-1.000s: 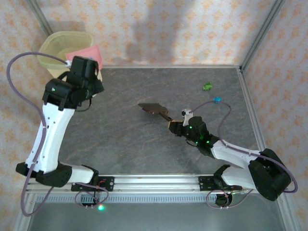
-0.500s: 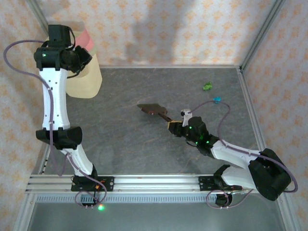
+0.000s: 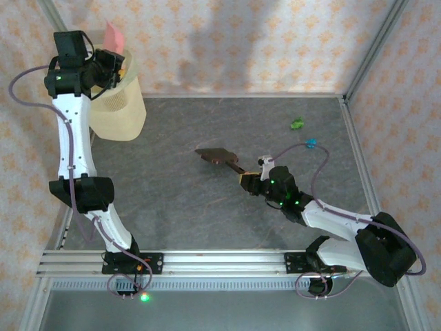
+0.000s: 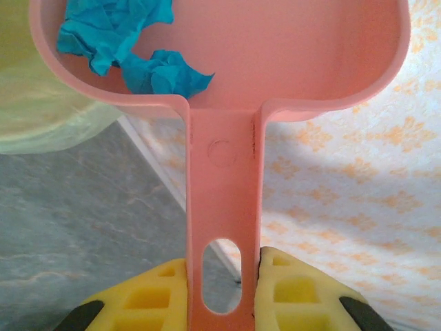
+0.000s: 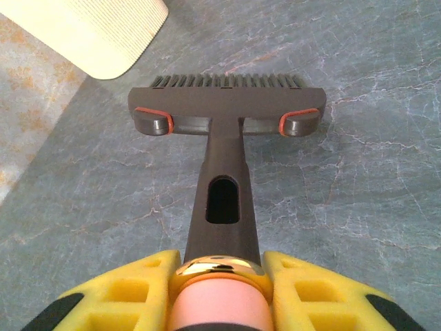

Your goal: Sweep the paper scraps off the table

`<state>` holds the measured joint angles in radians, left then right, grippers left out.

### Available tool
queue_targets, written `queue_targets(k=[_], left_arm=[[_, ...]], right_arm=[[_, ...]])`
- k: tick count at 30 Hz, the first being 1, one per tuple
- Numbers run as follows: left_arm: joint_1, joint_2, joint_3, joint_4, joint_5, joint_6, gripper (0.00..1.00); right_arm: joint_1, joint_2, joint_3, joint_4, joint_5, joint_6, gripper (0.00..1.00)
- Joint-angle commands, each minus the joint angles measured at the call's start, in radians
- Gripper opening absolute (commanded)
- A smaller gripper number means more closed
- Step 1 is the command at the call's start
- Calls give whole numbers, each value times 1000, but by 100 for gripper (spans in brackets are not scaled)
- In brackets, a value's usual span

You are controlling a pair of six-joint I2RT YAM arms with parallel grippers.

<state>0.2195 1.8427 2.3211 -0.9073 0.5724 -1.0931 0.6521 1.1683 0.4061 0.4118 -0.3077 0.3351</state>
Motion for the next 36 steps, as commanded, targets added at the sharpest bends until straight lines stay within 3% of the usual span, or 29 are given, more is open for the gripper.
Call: queue_targets(k=[1,9,14,18,31,36], left_arm=[[22,3,-2,177,87,-143,0],[40,-22,-114,363,117,-282,0],[50,-113,-360,592,102,-417,0],[68,-147,-450,730,107,-483,0],[75,-215,-609,996,112,-584,0],[75,-267,-665,1006,99,-569,0]], right_arm=[[9,-1,36,62,-2,-26,0],[11,5,37,67,-14,-29,0],[11,4,36,67,-15,-30,0],[11,8,37,67,-18,-30,0],[13,10,39,67,-16,-31,0],[13,10,42,64,-8,-30,0]])
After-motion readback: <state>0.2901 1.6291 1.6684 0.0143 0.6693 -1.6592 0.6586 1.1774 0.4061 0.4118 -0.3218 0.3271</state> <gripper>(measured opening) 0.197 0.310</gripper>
